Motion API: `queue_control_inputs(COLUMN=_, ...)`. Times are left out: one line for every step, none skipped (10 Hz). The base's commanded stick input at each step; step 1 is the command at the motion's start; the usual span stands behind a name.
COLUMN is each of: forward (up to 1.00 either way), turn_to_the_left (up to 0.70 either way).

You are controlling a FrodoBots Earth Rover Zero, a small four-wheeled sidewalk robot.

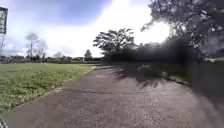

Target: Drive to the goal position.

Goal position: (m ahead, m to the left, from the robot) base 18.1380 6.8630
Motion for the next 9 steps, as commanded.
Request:
queue_control_inputs(forward=0.85, turn_to_the_left=-0.11)
queue_control_inputs(forward=0.85, turn_to_the_left=-0.02)
queue_control_inputs(forward=0.85, turn_to_the_left=0.0)
queue_control_inputs(forward=0.85, turn_to_the_left=0.0)
queue_control_inputs(forward=0.85, turn_to_the_left=0.0)
queue_control_inputs(forward=0.85, turn_to_the_left=0.0)
queue_control_inputs(forward=0.85, turn_to_the_left=0.0)
queue_control_inputs(forward=0.85, turn_to_the_left=0.0)
queue_control_inputs(forward=0.85, turn_to_the_left=0.0)
